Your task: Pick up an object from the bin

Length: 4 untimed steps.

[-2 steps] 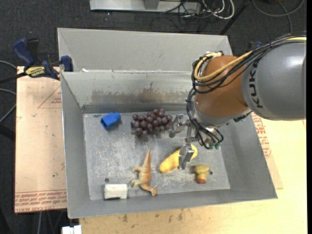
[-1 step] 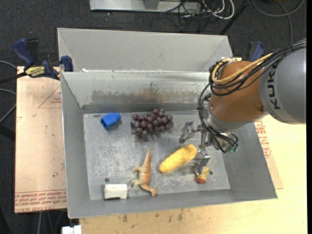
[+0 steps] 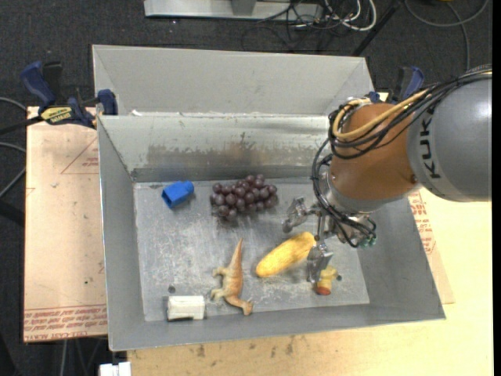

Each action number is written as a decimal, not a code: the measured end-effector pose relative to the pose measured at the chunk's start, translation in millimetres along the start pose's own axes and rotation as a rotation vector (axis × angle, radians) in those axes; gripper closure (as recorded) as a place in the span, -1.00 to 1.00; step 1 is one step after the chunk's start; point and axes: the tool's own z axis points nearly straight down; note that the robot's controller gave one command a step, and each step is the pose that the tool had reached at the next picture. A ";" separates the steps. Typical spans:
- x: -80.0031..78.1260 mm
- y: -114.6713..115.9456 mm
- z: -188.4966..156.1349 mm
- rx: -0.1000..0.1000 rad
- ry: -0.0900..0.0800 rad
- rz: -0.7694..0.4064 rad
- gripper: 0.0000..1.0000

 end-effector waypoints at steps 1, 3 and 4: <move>-2.7 -9.1 39.7 0.001 -0.004 -0.087 -1.00; -10.3 -13.0 41.9 0.000 0.002 -0.074 1.00; -9.6 -12.7 38.6 0.000 0.002 -0.074 1.00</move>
Offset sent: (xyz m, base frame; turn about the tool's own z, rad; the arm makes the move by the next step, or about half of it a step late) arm 0.0127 -0.0097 -0.0441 -0.0753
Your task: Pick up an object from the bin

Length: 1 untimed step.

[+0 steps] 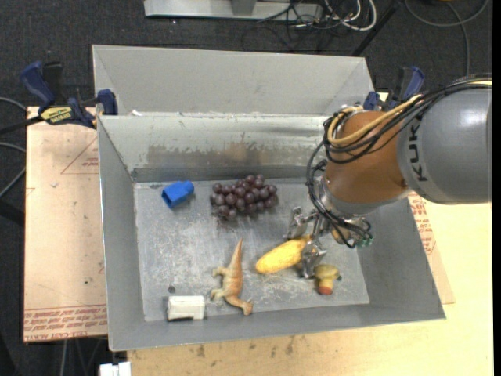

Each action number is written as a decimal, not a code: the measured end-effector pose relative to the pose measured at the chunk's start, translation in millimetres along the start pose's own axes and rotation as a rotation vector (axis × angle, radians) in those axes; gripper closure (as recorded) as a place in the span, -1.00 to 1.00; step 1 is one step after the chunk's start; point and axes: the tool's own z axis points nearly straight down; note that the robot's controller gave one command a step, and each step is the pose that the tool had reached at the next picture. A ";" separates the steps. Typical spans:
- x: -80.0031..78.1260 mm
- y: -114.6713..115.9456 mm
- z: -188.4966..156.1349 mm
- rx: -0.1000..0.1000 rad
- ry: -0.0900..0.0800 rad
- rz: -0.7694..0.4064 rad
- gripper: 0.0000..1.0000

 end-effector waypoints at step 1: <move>0.0 0.5 -11.0 0.000 -0.001 0.000 1.00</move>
Offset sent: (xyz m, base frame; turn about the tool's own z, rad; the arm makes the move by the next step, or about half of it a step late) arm 0.0001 -0.0001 0.0255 0.0000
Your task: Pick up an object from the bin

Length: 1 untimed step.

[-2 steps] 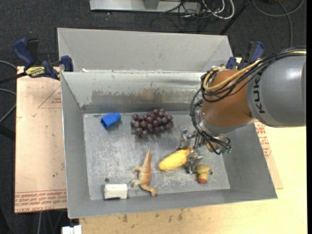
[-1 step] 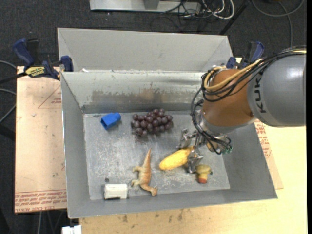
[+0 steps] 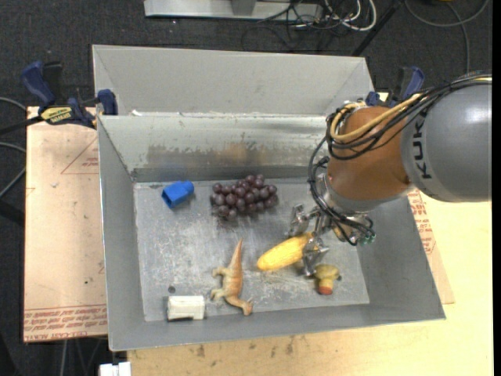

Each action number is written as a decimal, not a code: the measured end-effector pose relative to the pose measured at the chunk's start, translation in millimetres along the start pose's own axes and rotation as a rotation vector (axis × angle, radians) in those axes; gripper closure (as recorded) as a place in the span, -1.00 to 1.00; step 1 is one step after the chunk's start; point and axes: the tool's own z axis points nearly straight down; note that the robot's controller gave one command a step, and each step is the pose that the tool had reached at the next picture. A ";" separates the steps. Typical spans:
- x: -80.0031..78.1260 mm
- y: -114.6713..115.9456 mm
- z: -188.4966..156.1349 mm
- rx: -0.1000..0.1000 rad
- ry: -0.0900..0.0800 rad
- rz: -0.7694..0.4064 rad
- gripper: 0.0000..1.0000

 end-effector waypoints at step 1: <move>-0.9 -0.1 -9.8 0.001 -0.003 0.000 1.00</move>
Offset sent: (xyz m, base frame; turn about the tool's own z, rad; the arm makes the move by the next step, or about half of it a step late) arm 0.0000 0.0000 0.0047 0.0000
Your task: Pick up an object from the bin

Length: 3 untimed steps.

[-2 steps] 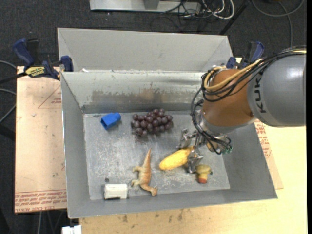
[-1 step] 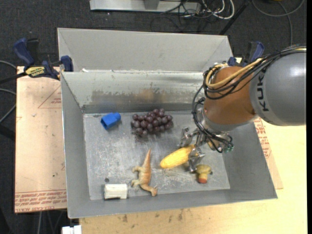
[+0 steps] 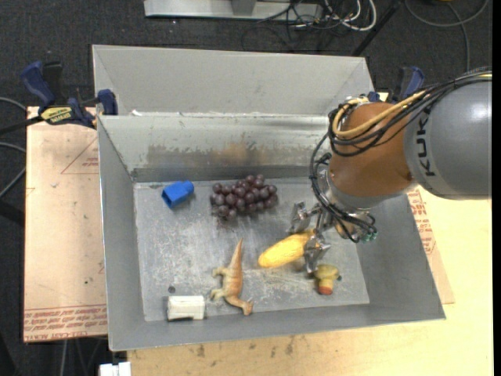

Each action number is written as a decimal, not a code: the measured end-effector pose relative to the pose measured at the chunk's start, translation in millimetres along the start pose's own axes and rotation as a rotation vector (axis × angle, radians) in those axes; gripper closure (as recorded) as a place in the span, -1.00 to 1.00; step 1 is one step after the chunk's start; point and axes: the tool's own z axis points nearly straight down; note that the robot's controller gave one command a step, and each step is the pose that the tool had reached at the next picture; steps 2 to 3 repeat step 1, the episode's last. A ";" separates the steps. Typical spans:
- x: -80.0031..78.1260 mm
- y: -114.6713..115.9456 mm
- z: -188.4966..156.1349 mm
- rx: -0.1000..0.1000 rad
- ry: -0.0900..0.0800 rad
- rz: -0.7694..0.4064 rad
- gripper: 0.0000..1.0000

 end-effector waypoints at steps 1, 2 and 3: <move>-0.6 -0.1 -4.5 0.001 -0.002 0.000 1.00; -0.6 -0.1 -4.5 0.001 -0.002 0.000 1.00; -0.6 -0.1 -4.5 0.001 -0.002 0.000 1.00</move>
Offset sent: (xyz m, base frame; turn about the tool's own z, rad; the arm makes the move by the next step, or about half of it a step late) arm -0.0001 0.0001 0.0161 0.0000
